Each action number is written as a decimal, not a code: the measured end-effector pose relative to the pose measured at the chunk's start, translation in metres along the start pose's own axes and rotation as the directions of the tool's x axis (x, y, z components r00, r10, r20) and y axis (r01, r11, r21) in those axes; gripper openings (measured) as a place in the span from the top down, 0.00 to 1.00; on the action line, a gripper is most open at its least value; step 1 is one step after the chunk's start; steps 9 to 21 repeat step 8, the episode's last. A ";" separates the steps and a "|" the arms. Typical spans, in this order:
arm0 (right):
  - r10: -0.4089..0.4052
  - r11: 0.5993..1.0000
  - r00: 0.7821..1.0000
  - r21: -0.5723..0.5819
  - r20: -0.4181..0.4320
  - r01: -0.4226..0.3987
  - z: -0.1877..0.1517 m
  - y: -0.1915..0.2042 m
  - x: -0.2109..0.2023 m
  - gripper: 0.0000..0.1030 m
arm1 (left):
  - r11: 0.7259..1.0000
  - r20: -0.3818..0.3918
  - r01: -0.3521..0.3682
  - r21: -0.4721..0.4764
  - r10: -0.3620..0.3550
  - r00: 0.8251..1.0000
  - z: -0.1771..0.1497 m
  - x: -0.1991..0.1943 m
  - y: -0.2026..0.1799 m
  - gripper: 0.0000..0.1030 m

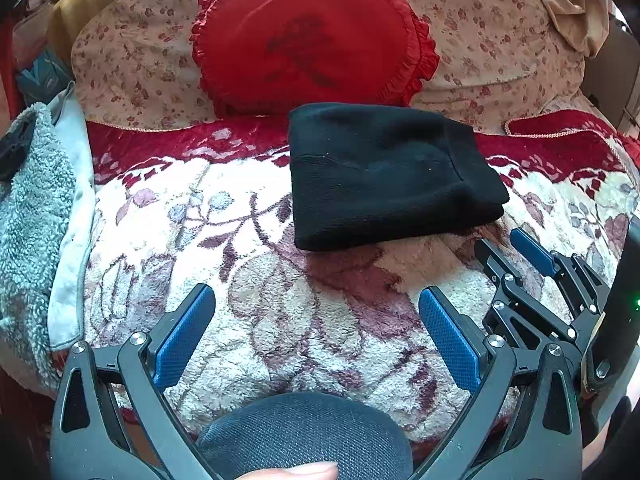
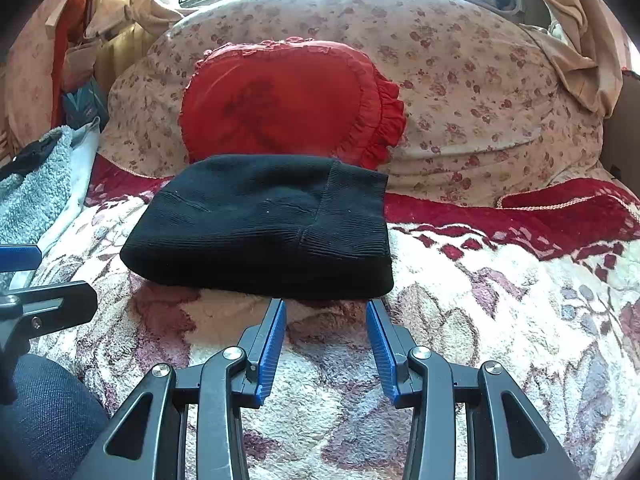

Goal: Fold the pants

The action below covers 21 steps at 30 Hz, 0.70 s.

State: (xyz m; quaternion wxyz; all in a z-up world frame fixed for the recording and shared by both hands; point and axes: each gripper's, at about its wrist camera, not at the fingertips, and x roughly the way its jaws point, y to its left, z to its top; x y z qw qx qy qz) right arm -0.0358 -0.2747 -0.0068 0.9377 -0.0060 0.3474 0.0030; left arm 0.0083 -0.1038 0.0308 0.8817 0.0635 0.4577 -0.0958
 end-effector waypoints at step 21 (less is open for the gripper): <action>0.001 1.000 1.000 0.001 -0.005 -0.001 0.000 0.001 0.002 0.61 | 1.000 0.007 0.015 -0.003 -0.015 1.000 -0.001 -0.001 0.000 0.01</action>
